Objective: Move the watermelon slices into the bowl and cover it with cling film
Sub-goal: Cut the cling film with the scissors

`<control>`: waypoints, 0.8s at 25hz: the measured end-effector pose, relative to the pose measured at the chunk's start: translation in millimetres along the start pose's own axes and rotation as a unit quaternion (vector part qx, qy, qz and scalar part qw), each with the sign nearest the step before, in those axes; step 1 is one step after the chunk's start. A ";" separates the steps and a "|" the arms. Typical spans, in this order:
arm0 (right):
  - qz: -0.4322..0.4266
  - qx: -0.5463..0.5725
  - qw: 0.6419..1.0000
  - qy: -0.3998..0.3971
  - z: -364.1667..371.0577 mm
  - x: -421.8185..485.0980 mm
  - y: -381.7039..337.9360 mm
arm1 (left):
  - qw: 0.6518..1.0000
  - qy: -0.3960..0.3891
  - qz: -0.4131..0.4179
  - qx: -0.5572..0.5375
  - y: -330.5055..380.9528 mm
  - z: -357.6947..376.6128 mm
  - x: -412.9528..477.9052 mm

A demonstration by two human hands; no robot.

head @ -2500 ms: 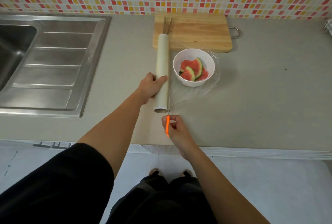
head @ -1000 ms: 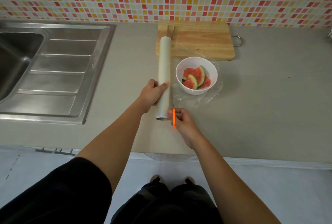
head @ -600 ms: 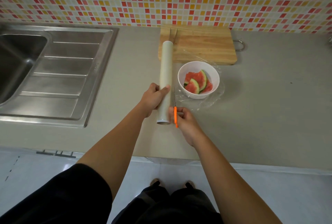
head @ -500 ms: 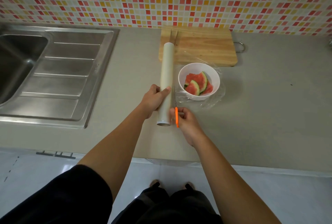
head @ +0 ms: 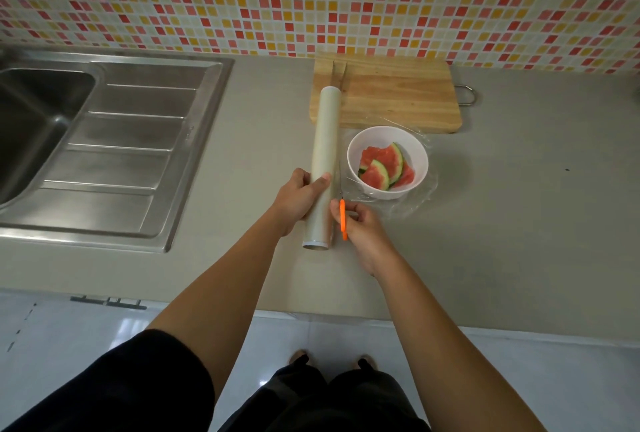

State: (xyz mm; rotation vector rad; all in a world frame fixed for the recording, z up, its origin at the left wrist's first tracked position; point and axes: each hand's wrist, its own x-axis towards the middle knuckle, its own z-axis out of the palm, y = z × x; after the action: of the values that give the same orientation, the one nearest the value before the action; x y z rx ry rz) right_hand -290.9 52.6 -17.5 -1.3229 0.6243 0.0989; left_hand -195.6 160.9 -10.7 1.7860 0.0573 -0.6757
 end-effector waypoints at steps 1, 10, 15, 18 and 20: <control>0.002 -0.007 1.000 0.002 0.5 2.3 -0.9 | 1.000 -0.001 0.003 0.000 -0.2 -0.3 -0.8; 0.009 -0.002 0.999 0.034 7.7 12.6 -14.6 | 1.000 -0.009 0.012 0.007 0.4 -2.6 -3.1; 0.013 0.010 0.999 0.032 9.6 17.1 -24.1 | 1.000 -0.009 0.014 0.009 2.0 -2.6 -3.3; 0.011 0.031 0.999 0.025 11.0 20.1 -29.9 | 1.000 -0.008 0.015 0.017 3.0 -2.2 -3.6; 0.009 0.026 0.999 0.028 11.7 23.3 -31.7 | 1.000 -0.007 0.013 0.014 3.5 -2.2 -3.7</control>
State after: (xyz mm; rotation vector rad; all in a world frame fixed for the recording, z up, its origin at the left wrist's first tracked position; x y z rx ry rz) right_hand -254.2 48.5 0.2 -1.2721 0.6822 0.0608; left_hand -196.5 162.8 -5.6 1.8054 0.0151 -0.6732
